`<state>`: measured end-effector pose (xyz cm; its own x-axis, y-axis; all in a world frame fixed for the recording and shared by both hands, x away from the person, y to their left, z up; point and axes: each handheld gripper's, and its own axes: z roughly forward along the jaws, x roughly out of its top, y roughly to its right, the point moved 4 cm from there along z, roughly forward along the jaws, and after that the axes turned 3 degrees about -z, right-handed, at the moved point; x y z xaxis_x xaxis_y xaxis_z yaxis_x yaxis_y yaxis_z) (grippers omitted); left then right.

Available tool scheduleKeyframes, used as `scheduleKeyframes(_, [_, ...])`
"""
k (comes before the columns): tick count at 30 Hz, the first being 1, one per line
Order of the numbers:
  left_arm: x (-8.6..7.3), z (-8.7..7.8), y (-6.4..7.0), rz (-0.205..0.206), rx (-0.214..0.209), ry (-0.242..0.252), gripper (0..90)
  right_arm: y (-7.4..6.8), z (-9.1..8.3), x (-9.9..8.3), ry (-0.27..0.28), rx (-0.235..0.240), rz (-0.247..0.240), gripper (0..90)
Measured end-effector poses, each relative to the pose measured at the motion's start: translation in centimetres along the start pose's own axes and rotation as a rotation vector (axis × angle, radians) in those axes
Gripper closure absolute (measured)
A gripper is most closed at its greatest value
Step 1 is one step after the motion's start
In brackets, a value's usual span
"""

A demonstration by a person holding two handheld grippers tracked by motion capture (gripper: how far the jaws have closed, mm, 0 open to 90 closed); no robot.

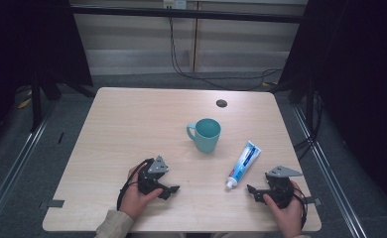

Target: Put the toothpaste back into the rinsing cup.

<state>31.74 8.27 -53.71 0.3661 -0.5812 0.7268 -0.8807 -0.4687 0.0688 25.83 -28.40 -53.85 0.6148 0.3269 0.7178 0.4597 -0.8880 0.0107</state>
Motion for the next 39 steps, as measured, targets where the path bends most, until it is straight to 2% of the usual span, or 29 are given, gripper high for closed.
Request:
scheduleKeyframes(5, [0.0,0.0,0.0,0.000,0.000,0.000,14.8,0.0,0.0,0.0,0.001,-0.002,-0.001,12.9])
scheduleKeyframes(8, [0.0,0.0,0.0,0.000,0.000,0.000,14.8,0.1,-0.1,0.4,-0.044,-0.003,0.008,14.7])
scheduleKeyframes(10, [0.0,0.0,0.0,0.000,0.000,0.000,14.8,0.3,0.0,0.8,-0.080,-0.004,0.037,14.7])
scheduleKeyframes(11, [0.0,0.0,0.0,0.000,0.000,0.000,14.8,0.3,0.0,0.8,-0.080,-0.004,0.037,14.7])
scheduleKeyframes(12, [0.0,0.0,0.0,0.000,0.000,0.000,14.8,0.7,0.0,1.4,-0.110,0.002,0.083,14.9])
scheduleKeyframes(14, [0.0,0.0,0.0,0.000,0.000,0.000,14.8,1.2,-0.1,2.4,-0.131,0.005,0.142,15.2])
scheduleKeyframes(16, [0.0,0.0,0.0,0.000,0.000,0.000,14.8,1.8,-0.3,3.7,-0.125,0.025,0.205,15.4])
scheduleKeyframes(17, [0.0,0.0,0.0,0.001,0.000,0.000,14.8,1.8,-0.3,3.7,-0.125,0.025,0.205,15.4])
scheduleKeyframes(18, [0.0,0.0,0.0,0.000,0.000,0.000,14.8,2.3,-0.4,5.0,-0.140,0.028,0.245,15.7])
scheduleKeyframes(20, [0.0,0.0,0.0,0.000,0.000,0.000,14.8,2.8,-0.3,6.0,-0.169,0.021,0.300,16.6])
scheduleKeyframes(22, [0.0,0.0,0.0,0.000,0.000,0.000,14.9,3.1,-0.1,6.9,-0.170,0.030,0.337,16.7])
scheduleKeyframes(29, [0.0,0.0,0.0,0.001,0.000,0.001,14.8,3.7,1.6,8.4,-0.190,-0.003,0.368,16.7])
scheduleKeyframes(39, [0.0,0.0,0.0,0.000,0.000,0.000,14.8,4.1,3.5,8.1,-0.214,-0.021,0.394,16.5])
